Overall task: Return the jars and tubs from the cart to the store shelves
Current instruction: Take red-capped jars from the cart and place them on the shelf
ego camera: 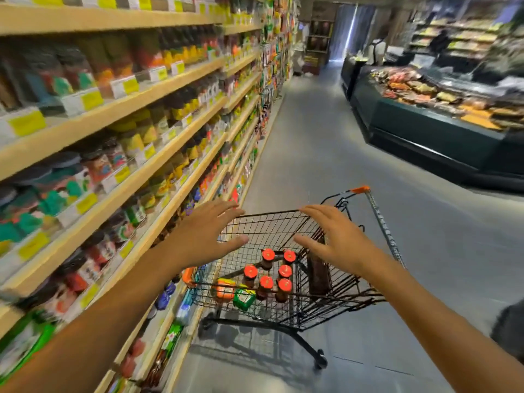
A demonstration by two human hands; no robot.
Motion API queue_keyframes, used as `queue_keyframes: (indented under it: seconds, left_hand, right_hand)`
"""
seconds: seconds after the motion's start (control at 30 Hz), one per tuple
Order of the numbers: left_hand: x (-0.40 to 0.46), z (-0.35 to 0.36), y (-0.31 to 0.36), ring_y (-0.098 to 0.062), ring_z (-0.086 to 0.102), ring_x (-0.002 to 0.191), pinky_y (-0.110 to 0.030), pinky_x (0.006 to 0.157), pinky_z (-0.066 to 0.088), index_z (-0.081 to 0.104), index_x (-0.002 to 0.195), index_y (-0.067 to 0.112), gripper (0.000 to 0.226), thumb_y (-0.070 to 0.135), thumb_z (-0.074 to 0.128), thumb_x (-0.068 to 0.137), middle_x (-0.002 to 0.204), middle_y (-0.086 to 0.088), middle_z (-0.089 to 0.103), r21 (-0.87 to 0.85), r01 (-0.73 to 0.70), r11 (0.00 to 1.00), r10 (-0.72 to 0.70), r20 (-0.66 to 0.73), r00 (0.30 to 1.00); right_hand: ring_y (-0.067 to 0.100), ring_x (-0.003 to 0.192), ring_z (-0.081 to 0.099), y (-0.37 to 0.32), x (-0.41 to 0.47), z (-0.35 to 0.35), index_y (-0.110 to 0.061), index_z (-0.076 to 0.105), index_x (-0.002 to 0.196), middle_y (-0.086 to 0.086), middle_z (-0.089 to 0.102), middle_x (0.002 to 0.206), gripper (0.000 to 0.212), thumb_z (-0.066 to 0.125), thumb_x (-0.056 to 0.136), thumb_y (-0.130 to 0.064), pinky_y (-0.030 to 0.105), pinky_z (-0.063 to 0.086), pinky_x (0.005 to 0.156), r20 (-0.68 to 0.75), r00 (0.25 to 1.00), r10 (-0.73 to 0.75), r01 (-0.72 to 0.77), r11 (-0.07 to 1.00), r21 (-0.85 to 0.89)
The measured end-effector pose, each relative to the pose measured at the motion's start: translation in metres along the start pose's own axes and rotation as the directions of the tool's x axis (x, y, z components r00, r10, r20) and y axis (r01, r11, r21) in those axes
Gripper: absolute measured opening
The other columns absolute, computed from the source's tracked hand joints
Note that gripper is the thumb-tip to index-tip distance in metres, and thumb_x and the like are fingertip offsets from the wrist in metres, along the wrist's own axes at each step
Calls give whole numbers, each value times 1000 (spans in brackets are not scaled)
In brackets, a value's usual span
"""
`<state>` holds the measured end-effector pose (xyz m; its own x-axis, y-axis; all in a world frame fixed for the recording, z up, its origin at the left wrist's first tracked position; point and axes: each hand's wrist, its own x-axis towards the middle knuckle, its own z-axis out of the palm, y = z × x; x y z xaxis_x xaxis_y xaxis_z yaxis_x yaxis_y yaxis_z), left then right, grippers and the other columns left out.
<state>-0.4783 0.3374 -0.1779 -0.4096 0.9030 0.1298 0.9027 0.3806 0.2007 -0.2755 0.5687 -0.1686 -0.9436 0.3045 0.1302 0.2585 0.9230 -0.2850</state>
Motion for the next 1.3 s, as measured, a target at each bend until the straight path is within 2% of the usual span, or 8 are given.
queue_keyframes:
  seconds: [0.17, 0.47, 0.67, 0.83, 0.9, 1.07, 1.2, 1.3]
  left_hand:
    - [56, 39, -28, -14, 25, 147, -44, 120, 27, 34, 150, 35, 80, 80, 27, 85, 158, 11, 31, -54, -17, 998, 22, 91, 996]
    - [175, 117, -53, -12, 28, 145, -33, 117, 24, 34, 151, 31, 67, 64, 46, 94, 158, 10, 32, -103, -31, 994, 50, 194, 980]
    - [238, 162, -79, -17, 32, 145, -36, 117, 28, 34, 152, 28, 71, 67, 44, 92, 159, 6, 32, -118, 73, 990, -34, 306, 952]
    - [259, 200, -99, -17, 31, 145, -26, 115, 21, 35, 152, 23, 66, 51, 56, 96, 158, 3, 33, -163, 128, 978, -64, 349, 935]
    - [266, 219, -112, -19, 30, 146, -32, 117, 23, 35, 152, 23, 67, 50, 57, 95, 158, 2, 34, -188, 161, 969, -77, 388, 919]
    - [272, 279, -147, -18, 27, 147, -40, 121, 24, 31, 153, 26, 70, 46, 62, 94, 159, 3, 31, -259, 240, 935, -84, 497, 864]
    - [265, 343, -182, -17, 37, 140, -49, 115, 35, 39, 148, 22, 71, 46, 69, 88, 153, -2, 42, -367, 281, 887, -62, 509, 859]
    - [264, 390, -204, -25, 31, 145, -37, 118, 25, 35, 150, 16, 81, 38, 76, 84, 156, -7, 36, -366, 329, 870, -57, 590, 806]
  right_hand:
    - [10, 146, 28, 28, 33, 25, -29, 34, 154, -8, 35, 158, 74, 49, 93, -67, 31, 25, 118, 25, 998, 57, -57, 998, 22]
    - [12, 147, 26, 128, 105, 72, -31, 27, 156, -5, 32, 160, 76, 52, 93, -64, 34, 27, 118, 136, 980, 146, -165, 977, 134]
    - [15, 148, 26, 191, 174, 101, -30, 24, 157, -2, 32, 161, 81, 50, 91, -68, 39, 29, 118, 198, 973, 122, -163, 965, 205]
    - [18, 148, 27, 217, 218, 137, -26, 27, 157, 1, 33, 160, 82, 52, 90, -65, 38, 27, 121, 278, 954, 111, -187, 945, 267]
    - [18, 149, 25, 223, 229, 155, -27, 26, 157, 1, 33, 161, 81, 55, 91, -63, 41, 27, 121, 302, 947, 110, -202, 935, 290]
    - [18, 149, 26, 236, 246, 207, -26, 26, 157, -1, 32, 161, 79, 57, 93, -60, 32, 22, 118, 361, 924, 124, -240, 924, 297]
    - [16, 147, 27, 242, 251, 256, -25, 29, 157, -1, 35, 159, 78, 61, 92, -56, 35, 26, 120, 407, 897, 171, -314, 895, 316]
    - [17, 147, 27, 245, 255, 295, -27, 29, 157, -2, 34, 159, 77, 63, 92, -53, 30, 24, 115, 446, 869, 214, -379, 868, 321]
